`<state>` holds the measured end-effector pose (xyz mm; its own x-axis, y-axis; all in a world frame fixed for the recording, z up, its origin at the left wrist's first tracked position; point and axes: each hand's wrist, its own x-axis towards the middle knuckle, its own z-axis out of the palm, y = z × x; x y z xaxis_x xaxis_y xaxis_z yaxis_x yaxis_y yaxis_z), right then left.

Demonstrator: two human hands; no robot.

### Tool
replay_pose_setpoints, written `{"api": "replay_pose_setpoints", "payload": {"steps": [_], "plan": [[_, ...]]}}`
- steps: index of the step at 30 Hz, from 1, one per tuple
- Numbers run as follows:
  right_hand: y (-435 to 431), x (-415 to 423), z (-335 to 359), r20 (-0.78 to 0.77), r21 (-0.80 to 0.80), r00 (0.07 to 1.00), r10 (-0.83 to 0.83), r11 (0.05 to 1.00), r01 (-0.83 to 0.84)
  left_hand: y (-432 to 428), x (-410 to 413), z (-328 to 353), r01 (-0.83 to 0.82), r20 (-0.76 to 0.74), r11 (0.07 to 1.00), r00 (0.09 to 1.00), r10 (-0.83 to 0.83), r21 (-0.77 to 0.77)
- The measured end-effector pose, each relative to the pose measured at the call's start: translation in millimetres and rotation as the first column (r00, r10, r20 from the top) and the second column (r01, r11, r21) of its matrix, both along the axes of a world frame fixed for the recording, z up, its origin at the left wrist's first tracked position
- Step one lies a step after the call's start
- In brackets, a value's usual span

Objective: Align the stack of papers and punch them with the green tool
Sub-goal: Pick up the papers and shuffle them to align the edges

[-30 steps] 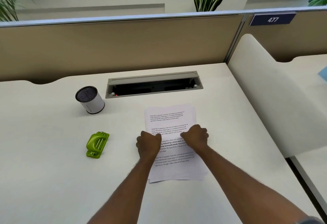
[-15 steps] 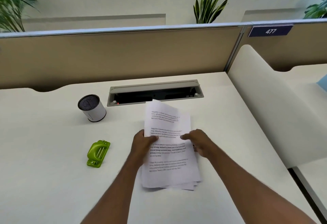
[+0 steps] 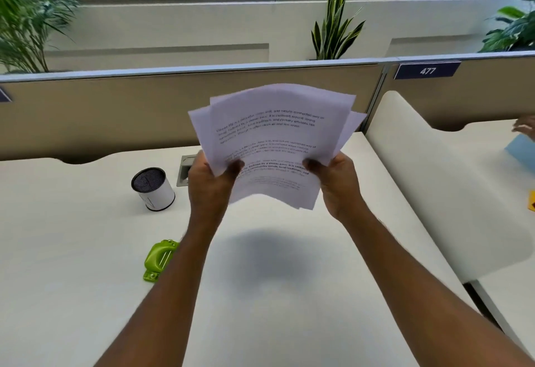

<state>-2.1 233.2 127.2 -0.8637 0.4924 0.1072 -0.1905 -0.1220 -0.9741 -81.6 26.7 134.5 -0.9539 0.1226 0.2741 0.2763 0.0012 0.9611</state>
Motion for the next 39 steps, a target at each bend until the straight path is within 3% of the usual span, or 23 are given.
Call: {"api": "replay_pose_setpoints", "payload": {"steps": [3, 10, 17, 22, 25, 29, 34, 39], "plan": [[-7.4, 3.7, -14.4, -0.007, 0.031, 1.000, -0.030, 0.999, 0.030, 1.5, 10.0, -10.5, -0.027, 0.021, 1.000, 0.999, 0.028, -0.010], [-20.2, 29.4, -84.8, 0.267, 0.040, 0.962, -0.047, 0.998, 0.038, 0.3, 43.2, -85.3, -0.050, 0.329, 0.980, 0.938, 0.112, -0.190], [-16.8, 27.7, -75.0, 0.213, 0.033, 0.975, -0.060, 0.998, 0.054, 0.0, 36.8, -77.8, -0.046, 0.297, 0.982, 0.950, 0.100, -0.181], [-11.2, 35.4, -96.5, 0.374, 0.124, 0.927, -0.035, 0.992, -0.013, -6.7, 42.7, -95.9, 0.002, 0.333, 0.952, 0.937, 0.105, -0.307], [-6.9, 33.3, -88.1, 0.384, 0.176, 0.922, -0.056, 0.984, -0.013, -8.1, 36.7, -87.4, 0.019, 0.301, 0.951, 0.950, 0.079, -0.309], [2.6, 21.9, -64.2, 0.357, 0.285, 0.932, -0.055, 0.957, -0.053, -9.8, 16.1, -51.5, 0.033, 0.233, 0.979, 0.972, 0.015, -0.202], [19.3, 11.2, -32.8, 0.333, 0.563, 0.941, -0.064, 0.814, -0.144, -26.1, -10.5, 3.8, 0.024, 0.122, 0.995, 0.992, -0.012, -0.093], [31.8, 6.7, -3.6, 0.312, 0.721, 0.948, -0.069, 0.666, -0.189, -45.6, -23.7, 34.7, 0.053, -0.022, 0.963, 0.998, -0.061, -0.265]]}}
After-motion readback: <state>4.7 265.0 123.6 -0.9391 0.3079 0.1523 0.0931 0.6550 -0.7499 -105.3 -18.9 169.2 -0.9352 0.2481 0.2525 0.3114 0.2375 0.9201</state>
